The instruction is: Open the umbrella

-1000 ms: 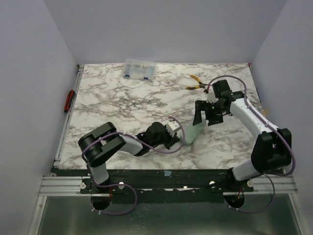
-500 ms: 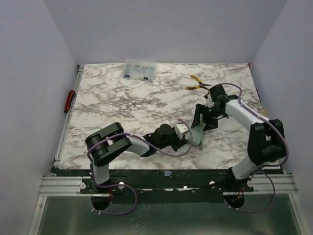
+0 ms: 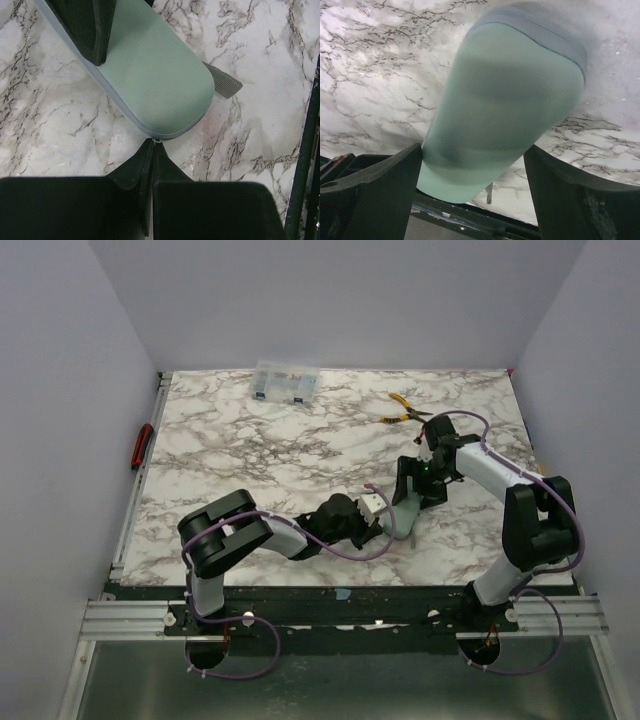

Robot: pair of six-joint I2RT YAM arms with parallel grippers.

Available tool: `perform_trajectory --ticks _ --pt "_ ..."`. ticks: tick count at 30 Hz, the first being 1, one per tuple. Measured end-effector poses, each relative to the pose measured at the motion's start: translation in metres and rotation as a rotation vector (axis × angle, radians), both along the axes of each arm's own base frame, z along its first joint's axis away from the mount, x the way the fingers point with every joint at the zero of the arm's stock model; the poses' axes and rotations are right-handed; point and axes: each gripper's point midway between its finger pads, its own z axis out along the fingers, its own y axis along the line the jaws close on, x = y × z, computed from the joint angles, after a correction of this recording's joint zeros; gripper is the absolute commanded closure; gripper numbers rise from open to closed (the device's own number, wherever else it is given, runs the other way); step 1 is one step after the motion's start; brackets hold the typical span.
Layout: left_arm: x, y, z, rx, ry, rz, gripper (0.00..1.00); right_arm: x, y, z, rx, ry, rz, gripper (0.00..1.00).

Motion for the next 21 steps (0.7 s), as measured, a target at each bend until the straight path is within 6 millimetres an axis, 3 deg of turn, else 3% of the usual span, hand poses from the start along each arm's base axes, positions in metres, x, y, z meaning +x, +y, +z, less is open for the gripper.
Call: perform_trajectory --ticks 3,11,15,21 --pt "0.000 0.000 -0.001 0.001 0.001 0.000 1.00 0.000 0.000 0.000 0.003 0.003 -0.001 0.48" --pt "0.000 -0.001 -0.002 0.005 -0.003 -0.004 1.00 -0.003 0.008 -0.003 0.063 0.011 0.079 0.80" --pt "0.006 0.002 -0.001 0.002 -0.012 0.007 1.00 -0.005 0.014 -0.004 0.111 0.003 0.173 0.85" --pt "0.024 0.011 0.003 -0.014 -0.023 0.020 1.00 -0.009 0.029 -0.004 0.215 -0.010 0.303 0.85"
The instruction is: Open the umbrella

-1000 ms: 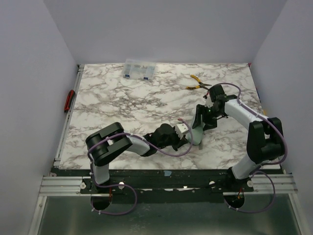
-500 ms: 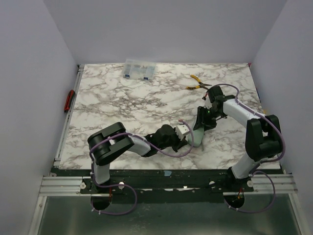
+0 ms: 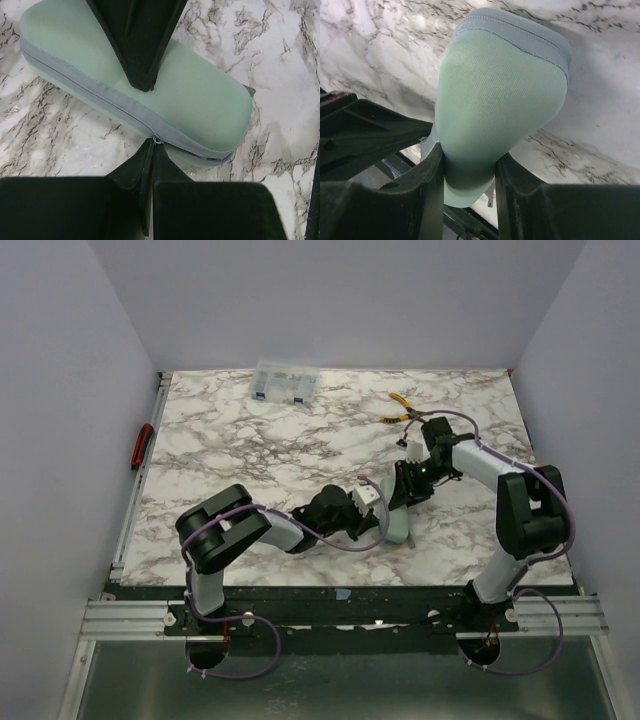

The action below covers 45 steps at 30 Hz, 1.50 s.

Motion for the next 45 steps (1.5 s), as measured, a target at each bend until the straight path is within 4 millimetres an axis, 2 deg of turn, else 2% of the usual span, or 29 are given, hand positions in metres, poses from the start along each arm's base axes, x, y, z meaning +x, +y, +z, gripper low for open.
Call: perform_trajectory --ticks 6,15,17,20,23,24,26,28,32,36,39,43,45 --pt "0.012 0.003 0.004 -0.014 0.022 0.005 1.00 0.004 0.008 0.001 0.058 -0.031 0.102 0.82" --pt "0.029 0.007 0.003 -0.048 0.144 0.063 1.00 0.013 0.016 0.003 0.057 -0.142 0.265 0.78" --pt "0.034 0.011 0.004 -0.056 0.161 0.080 1.00 0.014 0.017 0.003 0.057 -0.160 0.295 0.74" --pt "0.047 0.018 0.005 -0.070 0.171 0.120 1.00 0.014 0.020 0.004 0.051 -0.181 0.332 0.53" --pt "0.054 0.024 0.005 -0.075 0.169 0.144 1.00 0.017 0.021 0.006 0.031 -0.192 0.361 0.26" --pt "0.054 0.026 0.003 -0.072 0.173 0.149 1.00 0.019 0.021 0.008 0.023 -0.199 0.361 0.19" --pt "0.053 0.029 0.000 -0.066 0.180 0.154 1.00 0.026 0.019 0.012 0.000 -0.214 0.350 0.13" --pt "0.051 0.032 -0.003 -0.059 0.185 0.162 1.00 0.031 0.016 0.018 -0.021 -0.233 0.332 0.12" --pt "0.051 0.033 -0.005 -0.062 0.198 0.176 1.00 0.029 0.012 0.035 -0.035 -0.266 0.300 0.12" --pt "0.051 0.033 -0.004 -0.072 0.218 0.188 1.00 0.010 0.006 0.047 -0.034 -0.304 0.282 0.12" --pt "0.051 0.032 -0.004 -0.076 0.229 0.194 1.00 -0.003 0.001 0.044 -0.046 -0.301 0.272 0.12" --pt "0.050 0.031 -0.004 -0.077 0.233 0.193 1.00 -0.009 0.000 0.033 -0.078 -0.270 0.247 0.12" --pt "0.049 0.031 -0.004 -0.078 0.235 0.192 1.00 -0.010 0.001 0.027 -0.098 -0.266 0.246 0.18"
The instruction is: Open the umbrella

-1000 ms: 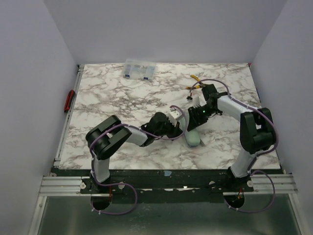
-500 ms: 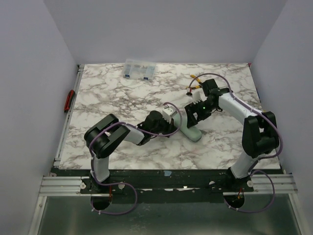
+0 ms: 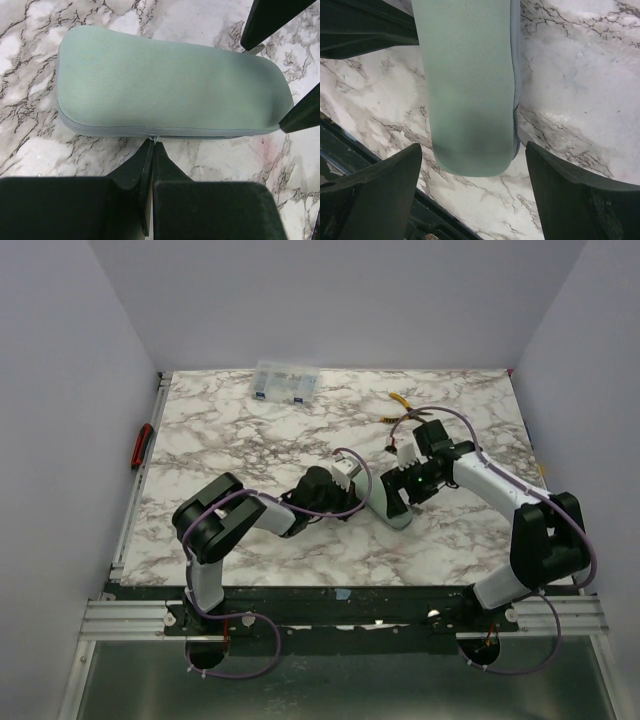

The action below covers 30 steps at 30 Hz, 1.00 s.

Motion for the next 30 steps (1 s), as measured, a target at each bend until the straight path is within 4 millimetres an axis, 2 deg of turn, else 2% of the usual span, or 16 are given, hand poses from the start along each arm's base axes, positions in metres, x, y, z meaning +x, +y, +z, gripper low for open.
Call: perform_trajectory --ticks 3,10,20,23,30 --pt "-0.001 0.000 -0.001 0.003 0.005 0.000 1.00 -0.003 0.002 -0.009 -0.030 -0.005 0.017 0.40" --pt "0.002 0.006 -0.003 0.022 0.007 0.019 1.00 -0.001 -0.004 -0.020 -0.088 -0.026 0.073 0.66" --pt "0.013 0.045 -0.002 0.056 -0.011 0.076 1.00 -0.004 -0.014 -0.023 -0.125 -0.139 0.312 0.73" --pt "0.013 0.048 -0.003 0.062 -0.020 0.062 1.00 -0.006 -0.018 -0.023 -0.140 -0.188 0.407 0.73" --pt "0.000 0.043 0.000 0.071 -0.069 -0.063 1.00 -0.005 -0.028 -0.021 -0.190 -0.358 0.731 0.73"
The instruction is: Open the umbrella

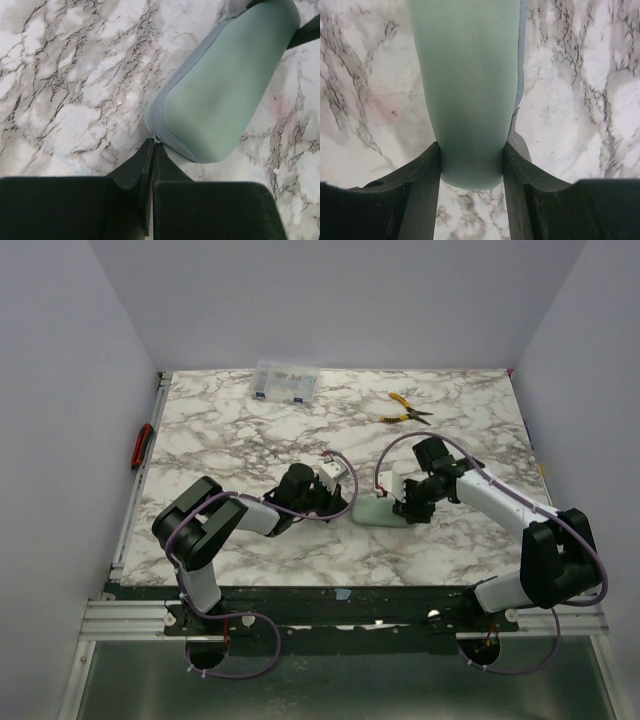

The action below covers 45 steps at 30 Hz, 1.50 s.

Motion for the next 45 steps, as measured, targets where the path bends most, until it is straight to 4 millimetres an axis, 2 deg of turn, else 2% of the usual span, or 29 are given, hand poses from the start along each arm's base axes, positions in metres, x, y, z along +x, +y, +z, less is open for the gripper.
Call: perform_trajectory --ticks 3,5,7,12,14,18,21,22,23,28,30,32,34,40,45 --pt "-0.004 -0.002 0.001 0.001 -0.019 -0.042 1.00 0.003 -0.002 0.000 -0.027 -0.053 0.152 0.72" --pt "-0.007 -0.004 0.002 -0.002 -0.030 -0.075 1.00 0.008 -0.002 0.001 -0.041 -0.094 0.239 0.67" --pt "-0.009 -0.005 0.003 -0.003 -0.037 -0.100 1.00 0.014 -0.002 0.001 -0.052 -0.128 0.302 0.59" --pt "-0.009 -0.004 0.002 0.005 -0.038 -0.103 1.00 0.034 0.004 0.003 -0.062 -0.143 0.343 0.28" --pt "-0.009 -0.004 0.001 0.006 -0.037 -0.098 1.00 0.046 0.009 0.007 -0.055 -0.142 0.316 0.22" --pt "-0.011 0.001 -0.006 0.016 -0.018 -0.077 1.00 0.069 0.020 0.026 -0.015 -0.170 0.205 0.18" --pt "-0.016 0.000 -0.007 0.015 -0.013 -0.079 1.00 0.083 0.028 0.052 0.044 -0.198 0.074 0.12" --pt "-0.017 0.000 -0.007 0.014 -0.014 -0.081 1.00 0.088 0.032 0.068 0.084 -0.213 -0.003 0.10" --pt "-0.017 -0.001 -0.007 0.011 -0.015 -0.080 1.00 0.088 0.033 0.071 0.093 -0.217 -0.020 0.08" --pt "-0.022 -0.008 -0.005 0.007 -0.018 -0.082 1.00 0.087 0.034 0.117 0.219 -0.185 -0.358 0.06" --pt "-0.026 -0.012 -0.005 0.006 -0.017 -0.089 1.00 0.083 0.032 0.125 0.254 -0.127 -0.512 0.05" --pt "-0.030 -0.015 -0.005 0.006 -0.016 -0.097 1.00 0.075 0.028 0.123 0.275 -0.044 -0.656 0.05" --pt "-0.037 -0.021 -0.005 0.004 -0.012 -0.113 1.00 0.063 0.021 0.113 0.271 0.066 -0.805 0.05" --pt "-0.055 -0.037 -0.004 -0.002 -0.004 -0.154 1.00 0.029 -0.002 0.073 0.276 0.389 -1.172 0.04" --pt "-0.065 -0.048 -0.003 -0.008 -0.006 -0.178 1.00 0.006 0.012 0.055 0.290 0.579 -1.273 0.04"
